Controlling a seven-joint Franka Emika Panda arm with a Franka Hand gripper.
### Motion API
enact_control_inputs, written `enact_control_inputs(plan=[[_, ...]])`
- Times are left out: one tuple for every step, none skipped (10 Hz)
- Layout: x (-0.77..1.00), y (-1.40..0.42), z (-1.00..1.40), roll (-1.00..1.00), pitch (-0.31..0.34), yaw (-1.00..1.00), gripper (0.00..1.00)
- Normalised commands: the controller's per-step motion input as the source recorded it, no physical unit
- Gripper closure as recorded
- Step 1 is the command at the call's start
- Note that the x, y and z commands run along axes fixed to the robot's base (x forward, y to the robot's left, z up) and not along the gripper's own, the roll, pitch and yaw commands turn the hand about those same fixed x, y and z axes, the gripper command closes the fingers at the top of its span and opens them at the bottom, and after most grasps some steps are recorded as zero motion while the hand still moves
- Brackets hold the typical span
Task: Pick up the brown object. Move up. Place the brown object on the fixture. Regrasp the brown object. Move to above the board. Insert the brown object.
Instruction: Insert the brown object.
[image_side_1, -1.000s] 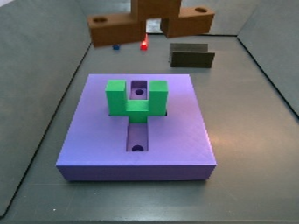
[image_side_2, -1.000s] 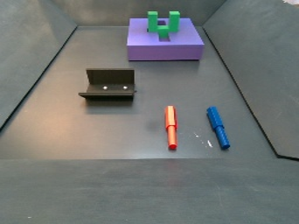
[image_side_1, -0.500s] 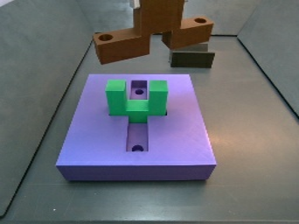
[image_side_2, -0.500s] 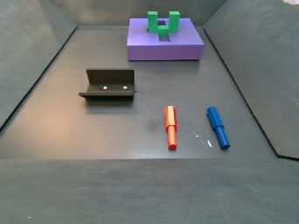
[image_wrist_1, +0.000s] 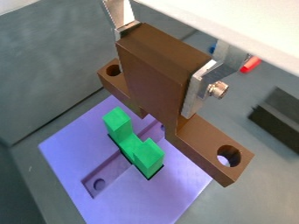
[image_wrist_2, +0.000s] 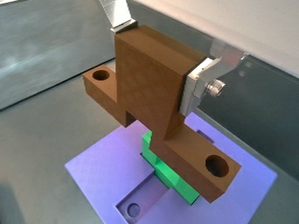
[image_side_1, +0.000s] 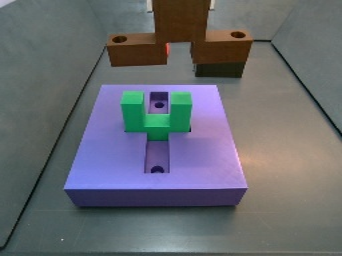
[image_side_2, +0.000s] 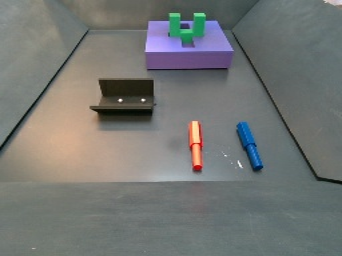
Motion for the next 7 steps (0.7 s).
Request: enact_control_inputs(plan=[[0.00, -0.01, -0.02, -0.05, 0.000, -1.00, 1.00], [0.00, 0.00, -0.02, -0.05, 0.000, -1.00, 1.00], [0.00, 0.00, -0.02, -0.04, 0.000, -1.00, 1.00], [0.00, 0.00, -0.03, -0.03, 0.000, -1.00, 1.00], [0.00, 0.00, -0.02, -0.03, 0.000, -1.00, 1.00], [0.00, 0.00, -0.02, -0.02, 0.000, -1.00, 1.00], [0.00, 0.00, -0.02, -0.02, 0.000, -1.00, 1.00]])
